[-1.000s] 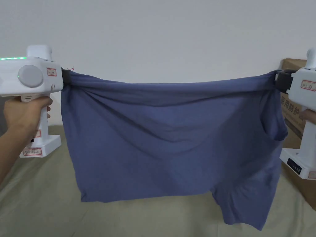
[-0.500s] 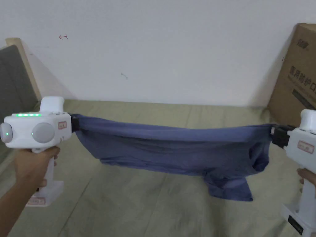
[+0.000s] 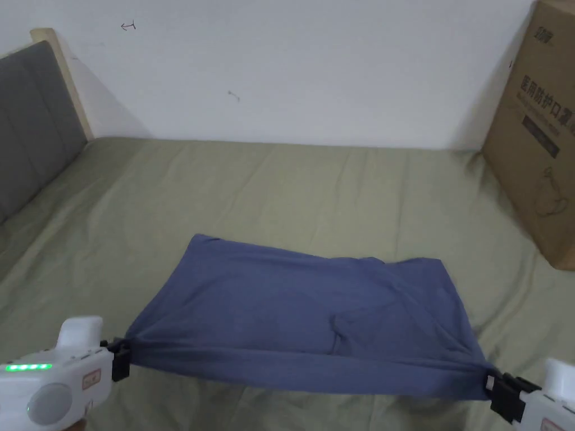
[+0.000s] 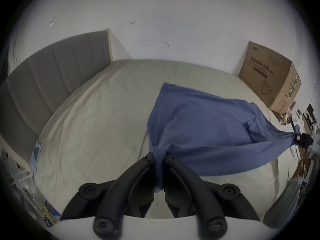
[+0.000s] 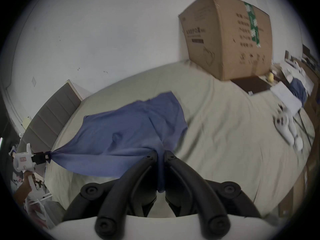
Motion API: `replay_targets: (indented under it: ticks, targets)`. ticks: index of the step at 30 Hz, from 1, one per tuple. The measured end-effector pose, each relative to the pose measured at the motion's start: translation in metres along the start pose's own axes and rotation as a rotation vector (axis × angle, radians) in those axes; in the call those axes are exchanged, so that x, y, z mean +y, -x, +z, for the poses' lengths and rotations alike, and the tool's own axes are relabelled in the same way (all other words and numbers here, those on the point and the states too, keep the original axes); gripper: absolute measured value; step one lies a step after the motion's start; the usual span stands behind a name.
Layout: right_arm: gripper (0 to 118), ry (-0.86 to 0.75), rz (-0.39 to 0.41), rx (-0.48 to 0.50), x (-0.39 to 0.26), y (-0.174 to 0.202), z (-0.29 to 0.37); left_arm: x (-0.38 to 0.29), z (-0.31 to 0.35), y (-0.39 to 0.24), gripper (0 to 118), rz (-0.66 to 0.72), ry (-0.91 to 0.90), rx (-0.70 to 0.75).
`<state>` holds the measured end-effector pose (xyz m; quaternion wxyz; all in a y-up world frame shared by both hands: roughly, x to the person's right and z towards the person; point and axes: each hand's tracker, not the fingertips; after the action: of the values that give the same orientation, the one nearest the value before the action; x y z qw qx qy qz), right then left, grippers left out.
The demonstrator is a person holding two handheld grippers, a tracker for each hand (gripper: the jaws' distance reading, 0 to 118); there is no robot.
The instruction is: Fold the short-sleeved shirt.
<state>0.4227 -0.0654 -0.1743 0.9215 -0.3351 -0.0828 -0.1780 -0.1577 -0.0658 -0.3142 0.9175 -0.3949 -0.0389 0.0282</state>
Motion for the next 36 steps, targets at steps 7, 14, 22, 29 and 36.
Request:
replay_targets:
  ticks: [7, 14, 22, 29, 36]
  targets:
    - [6, 0.127, -0.081, -0.041, -0.076, -0.026, 0.027, -0.078, 0.025, 0.013, 8, 0.041, 0.089, 0.033]
    - [6, 0.249, -0.136, -0.119, -0.124, -0.039, 0.010, -0.126, 0.014, 0.011, 8, 0.020, 0.199, 0.068]
    - [47, 0.246, -0.114, -0.146, -0.113, -0.023, 0.018, -0.114, 0.017, 0.011, 45, 0.119, 0.238, 0.053]
    - [110, -0.063, -0.035, -0.031, -0.030, 0.015, 0.079, -0.088, 0.043, -0.022, 89, 0.253, -0.076, -0.173]
    - [110, -0.432, 0.111, -0.013, 0.042, 0.072, 0.152, 0.010, 0.160, -0.070, 89, 0.003, -0.474, -0.108]
